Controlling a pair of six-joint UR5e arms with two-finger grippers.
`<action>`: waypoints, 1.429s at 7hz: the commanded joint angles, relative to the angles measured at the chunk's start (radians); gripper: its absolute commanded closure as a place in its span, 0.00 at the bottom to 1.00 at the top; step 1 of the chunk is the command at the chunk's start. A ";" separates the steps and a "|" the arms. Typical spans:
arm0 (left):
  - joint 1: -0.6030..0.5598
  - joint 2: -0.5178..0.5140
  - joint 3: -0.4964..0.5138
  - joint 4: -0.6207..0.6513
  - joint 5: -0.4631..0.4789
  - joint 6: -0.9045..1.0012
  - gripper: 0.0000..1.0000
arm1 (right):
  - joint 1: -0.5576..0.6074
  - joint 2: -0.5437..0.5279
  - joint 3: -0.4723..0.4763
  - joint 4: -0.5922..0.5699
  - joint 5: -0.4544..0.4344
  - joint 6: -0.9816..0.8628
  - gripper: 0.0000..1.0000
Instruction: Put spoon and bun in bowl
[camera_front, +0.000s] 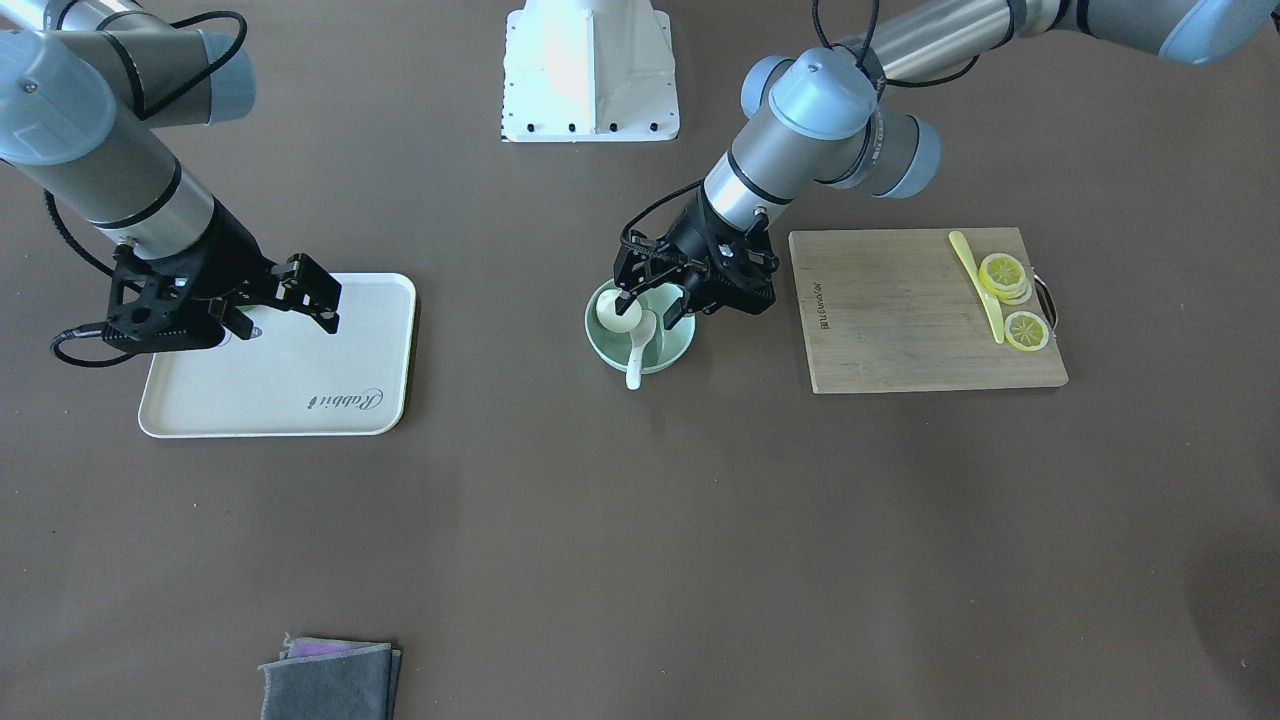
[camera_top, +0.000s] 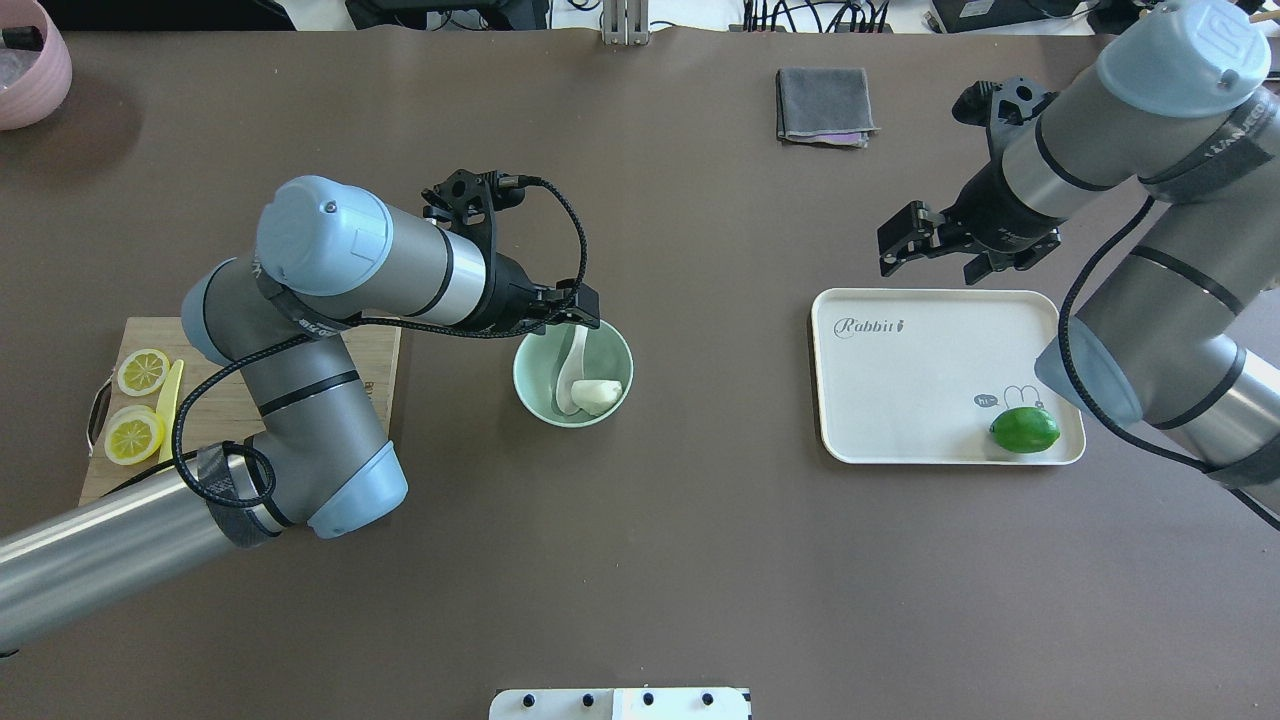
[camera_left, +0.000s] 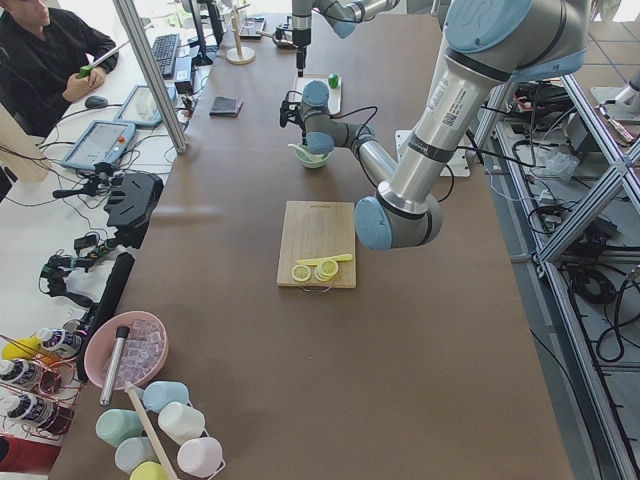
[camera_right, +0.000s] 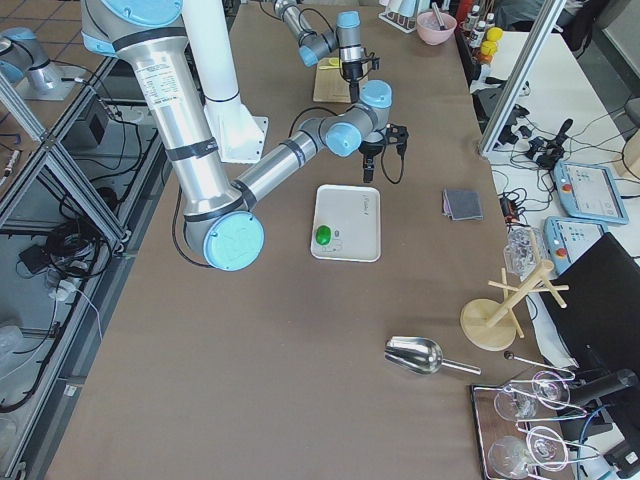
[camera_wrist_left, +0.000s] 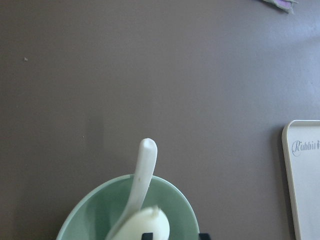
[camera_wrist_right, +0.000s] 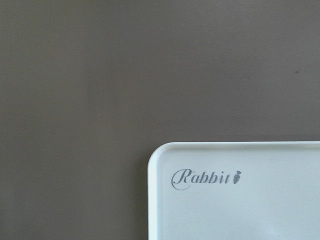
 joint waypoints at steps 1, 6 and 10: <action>-0.034 0.055 -0.041 0.037 0.011 0.065 0.02 | 0.102 -0.117 0.011 -0.003 0.039 -0.213 0.00; -0.481 0.299 -0.184 0.365 -0.200 0.739 0.02 | 0.381 -0.257 -0.191 -0.005 0.086 -0.770 0.00; -0.921 0.431 -0.083 0.548 -0.353 1.211 0.02 | 0.602 -0.272 -0.296 -0.052 0.159 -0.913 0.00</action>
